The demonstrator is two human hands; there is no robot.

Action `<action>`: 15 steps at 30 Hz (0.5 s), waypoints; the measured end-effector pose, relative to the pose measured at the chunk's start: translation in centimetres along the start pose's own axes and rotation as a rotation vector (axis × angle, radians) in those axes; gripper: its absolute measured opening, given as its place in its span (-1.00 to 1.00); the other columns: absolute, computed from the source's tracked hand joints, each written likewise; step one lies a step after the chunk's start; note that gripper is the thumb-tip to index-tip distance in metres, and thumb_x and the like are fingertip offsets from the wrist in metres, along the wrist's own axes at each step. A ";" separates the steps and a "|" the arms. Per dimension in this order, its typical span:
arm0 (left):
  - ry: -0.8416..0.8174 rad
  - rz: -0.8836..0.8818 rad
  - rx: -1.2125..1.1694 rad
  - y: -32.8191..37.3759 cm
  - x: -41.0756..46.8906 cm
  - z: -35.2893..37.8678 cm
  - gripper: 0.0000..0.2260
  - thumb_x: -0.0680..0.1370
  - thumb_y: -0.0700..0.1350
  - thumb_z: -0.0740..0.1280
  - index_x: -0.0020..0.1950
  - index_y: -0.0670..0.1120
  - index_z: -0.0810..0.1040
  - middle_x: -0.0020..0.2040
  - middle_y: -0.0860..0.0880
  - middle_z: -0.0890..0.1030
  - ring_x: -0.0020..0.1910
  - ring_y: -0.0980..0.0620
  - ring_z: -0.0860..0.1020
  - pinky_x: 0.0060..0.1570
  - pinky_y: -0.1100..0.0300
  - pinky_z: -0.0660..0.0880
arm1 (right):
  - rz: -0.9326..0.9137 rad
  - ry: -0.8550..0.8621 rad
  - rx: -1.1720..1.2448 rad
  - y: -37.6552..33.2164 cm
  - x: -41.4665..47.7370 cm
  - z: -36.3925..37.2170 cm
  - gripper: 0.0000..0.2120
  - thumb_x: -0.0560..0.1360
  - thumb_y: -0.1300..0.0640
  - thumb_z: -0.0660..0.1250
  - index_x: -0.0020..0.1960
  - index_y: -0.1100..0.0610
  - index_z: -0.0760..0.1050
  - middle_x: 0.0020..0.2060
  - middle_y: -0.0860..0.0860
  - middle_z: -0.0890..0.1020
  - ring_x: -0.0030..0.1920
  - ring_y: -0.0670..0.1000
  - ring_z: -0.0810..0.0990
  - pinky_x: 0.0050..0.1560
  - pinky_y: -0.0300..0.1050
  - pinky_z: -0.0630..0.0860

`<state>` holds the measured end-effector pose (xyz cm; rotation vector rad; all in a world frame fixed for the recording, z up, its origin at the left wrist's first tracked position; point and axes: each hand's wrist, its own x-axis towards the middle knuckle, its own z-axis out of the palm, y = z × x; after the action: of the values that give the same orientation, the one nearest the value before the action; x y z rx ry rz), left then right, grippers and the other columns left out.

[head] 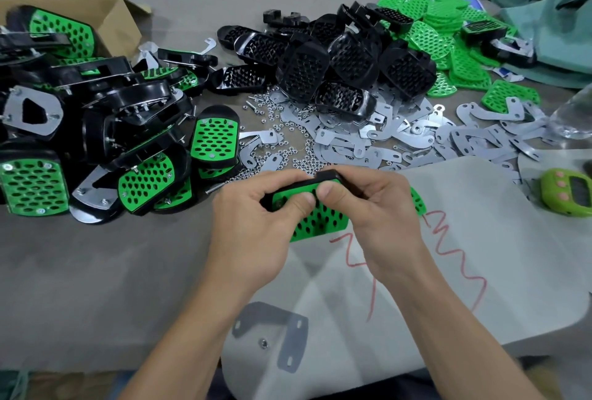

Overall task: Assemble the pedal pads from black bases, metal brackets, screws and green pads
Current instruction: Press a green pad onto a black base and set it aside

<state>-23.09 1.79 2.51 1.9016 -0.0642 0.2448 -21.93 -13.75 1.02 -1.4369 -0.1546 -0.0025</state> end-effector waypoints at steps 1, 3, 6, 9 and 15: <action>-0.046 -0.001 0.060 0.0 0.2 -0.2 -0.75 0.41 -0.05 0.48 -0.15 0.37 0.67 -0.21 0.26 0.68 -0.23 0.25 0.61 -0.18 0.36 0.50 | 0.013 0.001 -0.019 0.0 -0.1 -0.2 -0.88 0.47 0.23 0.44 -0.04 0.13 0.74 -0.21 0.22 0.71 -0.21 0.08 0.60 -0.11 0.06 0.55; -0.122 -0.024 0.103 0.0 0.5 -0.6 -0.86 0.41 -0.01 0.47 -0.15 0.26 0.68 -0.28 0.25 0.65 -0.31 0.27 0.55 -0.27 0.33 0.46 | 0.023 -0.003 -0.060 0.0 -0.3 -0.2 -0.89 0.46 0.20 0.44 -0.06 0.12 0.74 -0.22 0.31 0.66 -0.26 0.16 0.57 -0.19 0.27 0.53; -0.144 -0.065 -0.009 0.1 0.5 -0.8 -0.88 0.39 -0.08 0.47 -0.14 0.13 0.67 -0.35 0.19 0.61 -0.37 0.23 0.50 -0.34 0.12 0.51 | 0.015 -0.058 -0.066 -0.5 -0.3 -0.3 -0.89 0.46 0.21 0.44 -0.05 0.14 0.72 -0.20 0.31 0.64 -0.22 0.09 0.55 -0.20 0.18 0.49; -0.129 -0.082 -0.080 0.1 -0.1 -0.6 -0.93 0.40 -0.10 0.46 -0.17 0.07 0.65 -0.36 0.15 0.60 -0.38 0.18 0.48 -0.33 0.01 0.53 | 0.069 -0.194 -0.029 -1.2 0.1 -1.3 -0.84 0.49 0.22 0.39 0.04 0.17 0.69 -0.11 0.22 0.69 -0.09 0.04 0.60 -0.01 -0.03 0.51; -0.092 -0.100 0.025 -0.9 -0.5 -0.1 -0.92 0.43 -0.02 0.42 -0.10 0.13 0.62 -0.29 0.18 0.63 -0.32 0.21 0.53 -0.29 0.11 0.49 | 0.082 -0.137 -0.044 -0.6 0.3 -0.9 -0.84 0.46 0.26 0.37 -0.02 0.23 0.70 -0.21 0.24 0.66 -0.16 0.02 0.54 -0.08 -0.04 0.45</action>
<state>-23.42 2.14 1.56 1.9346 -0.0281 0.0902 -21.60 -14.73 1.48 -1.4866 -0.2090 0.1608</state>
